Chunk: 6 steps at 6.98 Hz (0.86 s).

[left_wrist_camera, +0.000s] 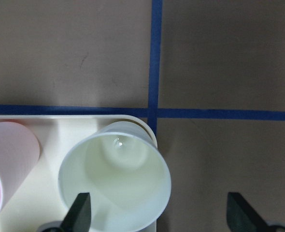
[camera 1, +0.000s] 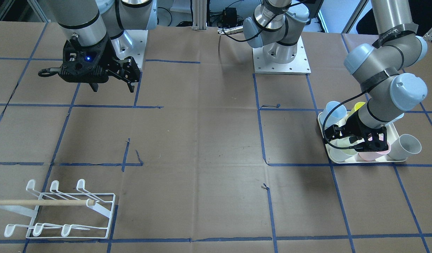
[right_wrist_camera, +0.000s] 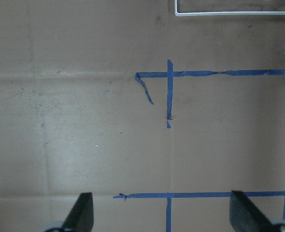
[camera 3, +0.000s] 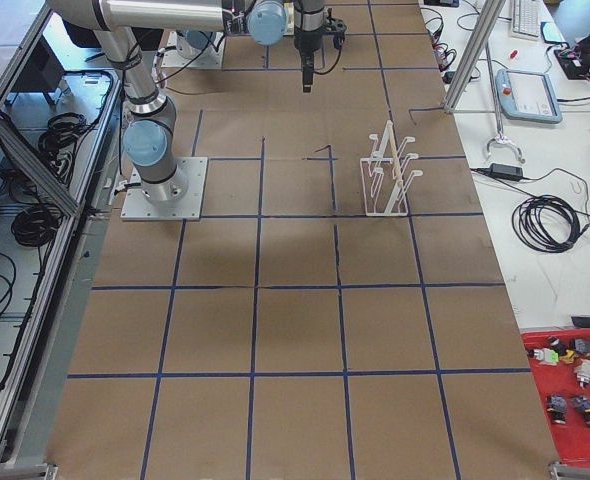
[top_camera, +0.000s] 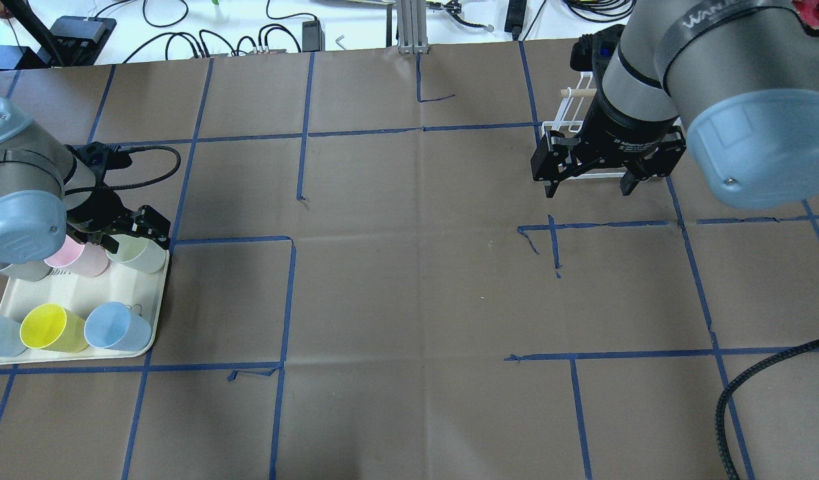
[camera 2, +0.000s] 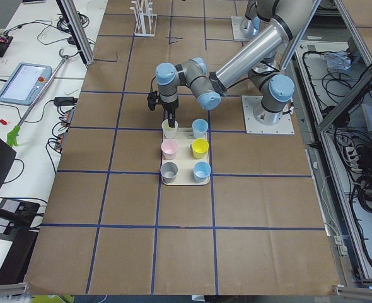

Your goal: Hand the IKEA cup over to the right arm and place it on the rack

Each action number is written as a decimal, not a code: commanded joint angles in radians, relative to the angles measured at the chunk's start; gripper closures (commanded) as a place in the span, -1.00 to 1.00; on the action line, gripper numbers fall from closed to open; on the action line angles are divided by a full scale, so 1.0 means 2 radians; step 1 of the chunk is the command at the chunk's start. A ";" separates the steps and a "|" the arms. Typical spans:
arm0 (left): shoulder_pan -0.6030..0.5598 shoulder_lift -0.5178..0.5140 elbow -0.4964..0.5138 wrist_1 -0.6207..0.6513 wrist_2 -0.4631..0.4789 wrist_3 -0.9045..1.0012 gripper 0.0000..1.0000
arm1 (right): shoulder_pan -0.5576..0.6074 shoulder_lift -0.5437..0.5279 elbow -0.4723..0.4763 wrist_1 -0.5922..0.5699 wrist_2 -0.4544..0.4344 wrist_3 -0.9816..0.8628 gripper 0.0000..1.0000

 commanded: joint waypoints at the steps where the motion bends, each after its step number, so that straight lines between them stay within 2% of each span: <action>1: 0.000 -0.009 0.000 0.001 0.003 0.003 -0.99 | 0.000 0.000 0.019 -0.056 0.024 0.001 -1.00; 2: 0.000 -0.009 0.000 0.001 0.003 0.003 -0.99 | 0.000 -0.005 0.039 -0.100 0.038 0.025 -1.00; 3: 0.000 -0.009 0.001 0.001 0.003 0.004 -0.80 | 0.000 -0.006 0.059 -0.145 0.068 0.076 -1.00; 6: 0.000 -0.009 0.002 0.000 0.005 0.005 0.76 | 0.000 -0.005 0.105 -0.299 0.139 0.211 -1.00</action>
